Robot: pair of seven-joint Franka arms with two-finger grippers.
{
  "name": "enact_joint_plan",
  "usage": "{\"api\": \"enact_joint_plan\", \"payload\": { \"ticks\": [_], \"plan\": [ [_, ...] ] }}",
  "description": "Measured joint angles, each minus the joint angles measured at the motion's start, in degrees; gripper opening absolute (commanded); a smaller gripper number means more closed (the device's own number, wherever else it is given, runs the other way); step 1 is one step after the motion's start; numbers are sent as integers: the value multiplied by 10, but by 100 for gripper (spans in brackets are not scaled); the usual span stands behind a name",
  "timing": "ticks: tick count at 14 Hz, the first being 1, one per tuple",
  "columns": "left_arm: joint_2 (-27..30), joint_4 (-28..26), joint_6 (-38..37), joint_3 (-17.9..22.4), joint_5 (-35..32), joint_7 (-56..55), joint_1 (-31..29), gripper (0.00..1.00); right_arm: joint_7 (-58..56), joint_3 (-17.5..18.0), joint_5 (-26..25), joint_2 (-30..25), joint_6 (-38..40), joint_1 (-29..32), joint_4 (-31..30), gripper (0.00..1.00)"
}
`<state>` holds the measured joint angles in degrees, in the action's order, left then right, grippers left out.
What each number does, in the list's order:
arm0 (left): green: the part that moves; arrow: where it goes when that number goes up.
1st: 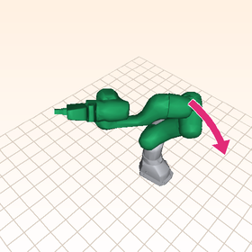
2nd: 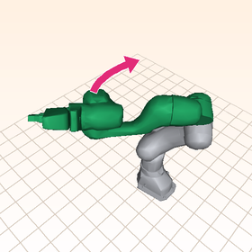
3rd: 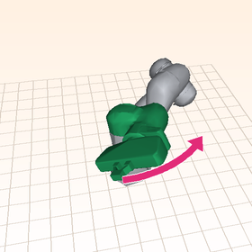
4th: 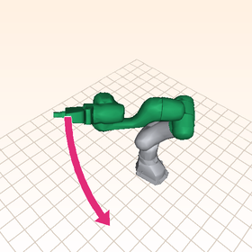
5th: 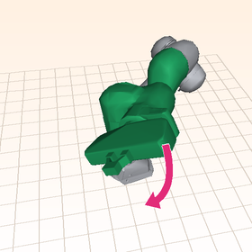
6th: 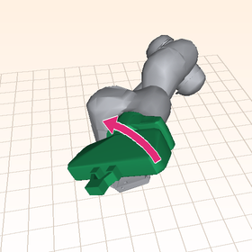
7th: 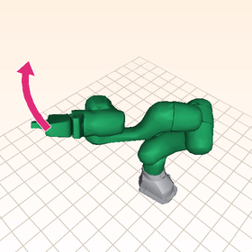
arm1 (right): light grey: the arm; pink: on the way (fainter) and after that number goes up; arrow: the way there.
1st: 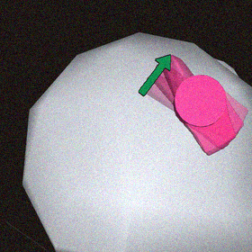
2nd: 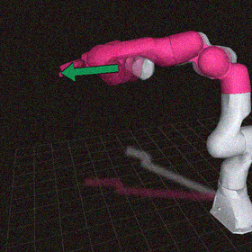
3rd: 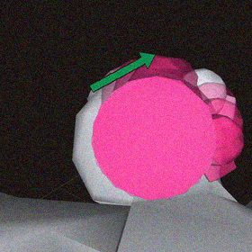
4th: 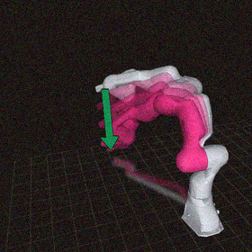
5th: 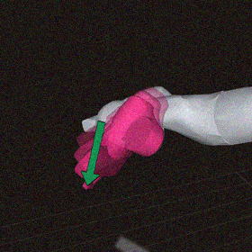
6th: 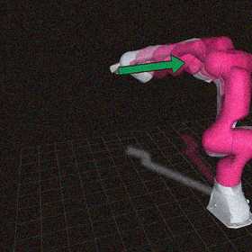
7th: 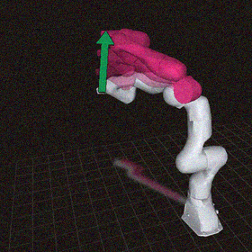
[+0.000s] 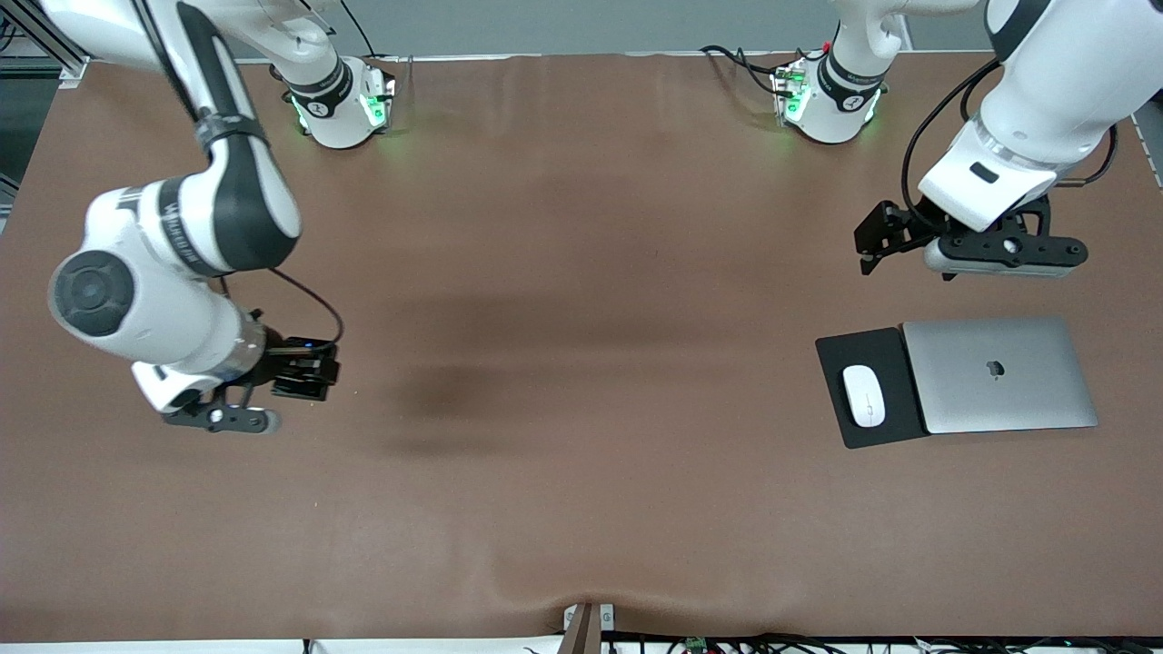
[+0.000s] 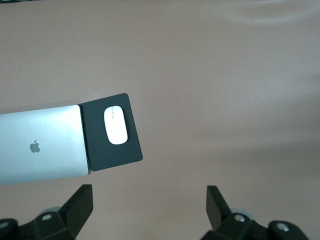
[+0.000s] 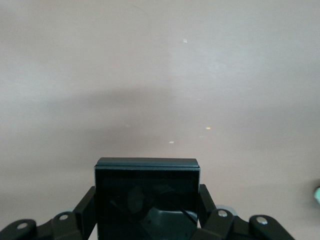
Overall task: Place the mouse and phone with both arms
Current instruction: 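Release the mouse and lift the left gripper while the right gripper carries the phone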
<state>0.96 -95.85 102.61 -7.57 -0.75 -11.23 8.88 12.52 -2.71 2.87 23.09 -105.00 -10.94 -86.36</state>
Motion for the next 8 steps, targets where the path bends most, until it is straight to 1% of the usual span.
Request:
{"api": "enact_joint_plan", "payload": {
  "ticks": [4,8],
  "plan": [
    [-4,35,-33,16,10,0,4,100,-39,0,0,0,5,51,-26,0],
    [-21,75,-70,19,10,28,-5,100,-104,0,-4,0,4,92,-48,0]
  ]
}}
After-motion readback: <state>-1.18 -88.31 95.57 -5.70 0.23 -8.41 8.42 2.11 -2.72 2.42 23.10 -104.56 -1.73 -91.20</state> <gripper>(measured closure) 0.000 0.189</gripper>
